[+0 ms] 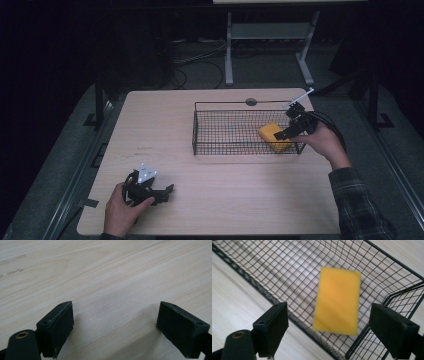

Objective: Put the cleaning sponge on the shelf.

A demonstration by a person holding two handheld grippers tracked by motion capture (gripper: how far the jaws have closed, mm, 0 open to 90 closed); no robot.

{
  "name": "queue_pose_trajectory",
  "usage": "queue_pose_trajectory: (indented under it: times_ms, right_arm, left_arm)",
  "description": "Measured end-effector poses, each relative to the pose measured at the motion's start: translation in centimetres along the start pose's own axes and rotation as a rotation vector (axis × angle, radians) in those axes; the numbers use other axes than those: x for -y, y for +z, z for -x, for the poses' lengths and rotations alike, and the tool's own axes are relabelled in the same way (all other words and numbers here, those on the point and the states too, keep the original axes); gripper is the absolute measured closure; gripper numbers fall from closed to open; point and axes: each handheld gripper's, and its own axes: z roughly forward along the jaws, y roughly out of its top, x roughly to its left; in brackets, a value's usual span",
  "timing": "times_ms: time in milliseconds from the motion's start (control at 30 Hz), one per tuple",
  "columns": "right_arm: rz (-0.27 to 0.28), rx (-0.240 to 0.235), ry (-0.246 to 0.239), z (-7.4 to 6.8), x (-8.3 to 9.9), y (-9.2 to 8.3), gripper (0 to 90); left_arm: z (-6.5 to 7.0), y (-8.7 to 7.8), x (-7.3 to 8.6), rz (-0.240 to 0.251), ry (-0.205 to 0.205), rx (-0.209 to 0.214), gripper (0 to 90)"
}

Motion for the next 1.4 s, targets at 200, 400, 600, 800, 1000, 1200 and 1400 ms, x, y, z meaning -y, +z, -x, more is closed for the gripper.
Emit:
queue_pose_trajectory:
  times_ms: [200, 400, 600, 800, 1000, 1200, 1400]
  right_arm:
    - [0.029, -0.005, -0.001, -0.5, 1.1, -0.8, 15.5]
    - [0.052, -0.012, -0.002, -1.0, 2.3, -1.4, 15.4]
    - [0.072, -0.021, -0.007, -1.7, 3.4, -1.9, 15.4]
    - [0.104, -0.034, -0.018, -2.8, 5.0, -2.1, 15.0]
    - [0.126, -0.044, -0.025, -3.7, 6.8, -2.2, 15.0]
    - [0.153, -0.038, -0.048, -4.3, 8.5, -2.3, 14.3]
    - [0.171, -0.032, -0.039, -4.6, 10.2, -1.9, 14.3]
  left_arm:
    - [0.0, 0.0, 0.0, 0.0, 0.0, 0.0, 13.0]
    - [0.0, 0.0, 0.0, 0.0, 0.0, 0.0, 13.0]
    - [0.0, 0.0, 0.0, 0.0, 0.0, 0.0, 13.0]
    - [0.0, 0.0, 0.0, 0.0, 0.0, 0.0, 13.0]
    - [0.0, 0.0, 0.0, 0.0, 0.001, 0.0, 13.0]
    - [0.0, 0.0, 0.0, 0.0, 0.003, -0.001, 13.0]
    - [0.0, 0.0, 0.0, 0.0, 0.0, 0.0, 13.0]
